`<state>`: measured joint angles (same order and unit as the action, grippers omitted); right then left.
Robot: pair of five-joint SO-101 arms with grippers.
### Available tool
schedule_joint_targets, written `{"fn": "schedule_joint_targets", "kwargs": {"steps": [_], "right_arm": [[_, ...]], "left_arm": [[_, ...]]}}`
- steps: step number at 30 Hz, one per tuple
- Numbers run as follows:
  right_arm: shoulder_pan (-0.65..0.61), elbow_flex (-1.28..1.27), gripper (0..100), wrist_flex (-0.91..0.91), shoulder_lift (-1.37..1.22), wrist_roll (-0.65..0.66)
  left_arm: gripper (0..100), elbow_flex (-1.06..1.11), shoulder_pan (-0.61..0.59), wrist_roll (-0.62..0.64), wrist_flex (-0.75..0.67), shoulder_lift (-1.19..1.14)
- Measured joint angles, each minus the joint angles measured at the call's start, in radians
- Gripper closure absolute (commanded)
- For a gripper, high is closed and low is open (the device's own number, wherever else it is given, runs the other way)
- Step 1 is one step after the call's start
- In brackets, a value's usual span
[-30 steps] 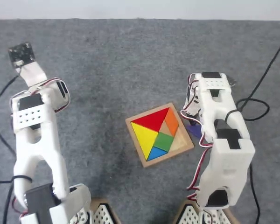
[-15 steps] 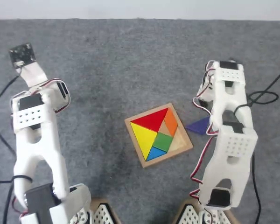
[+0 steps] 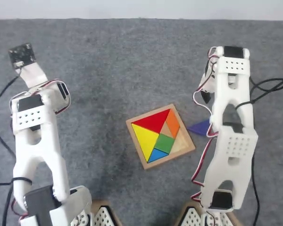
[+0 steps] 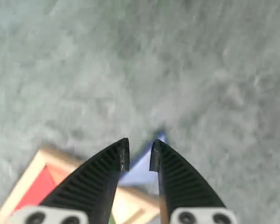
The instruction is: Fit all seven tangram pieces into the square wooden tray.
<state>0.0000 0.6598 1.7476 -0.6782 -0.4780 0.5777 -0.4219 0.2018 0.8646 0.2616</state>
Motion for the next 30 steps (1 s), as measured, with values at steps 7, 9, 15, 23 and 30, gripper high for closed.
{"fn": "schedule_joint_targets", "kwargs": {"steps": [7, 9, 15, 23, 30], "right_arm": [[-0.063, -0.491, 91.3, -0.146, 0.394, 0.0], [-0.069, -0.687, 88.8, -0.256, 0.522, 0.0], [-0.081, -1.123, 59.8, -0.585, 0.681, -0.049], [-0.132, -1.185, 68.2, -0.652, 0.686, -0.247], [-0.137, -1.119, 68.5, -0.657, 0.54, -0.272]], "left_arm": [[85, 0.0, 0.0, 0.0, 0.0, 0.0], [85, 0.0, 0.0, 0.0, 0.0, 0.0], [85, 0.0, 0.0, 0.0, 0.0, 0.0], [85, 0.0, 0.0, 0.0, 0.0, 0.0], [85, 0.0, 0.0, 0.0, 0.0, 0.0]]}}
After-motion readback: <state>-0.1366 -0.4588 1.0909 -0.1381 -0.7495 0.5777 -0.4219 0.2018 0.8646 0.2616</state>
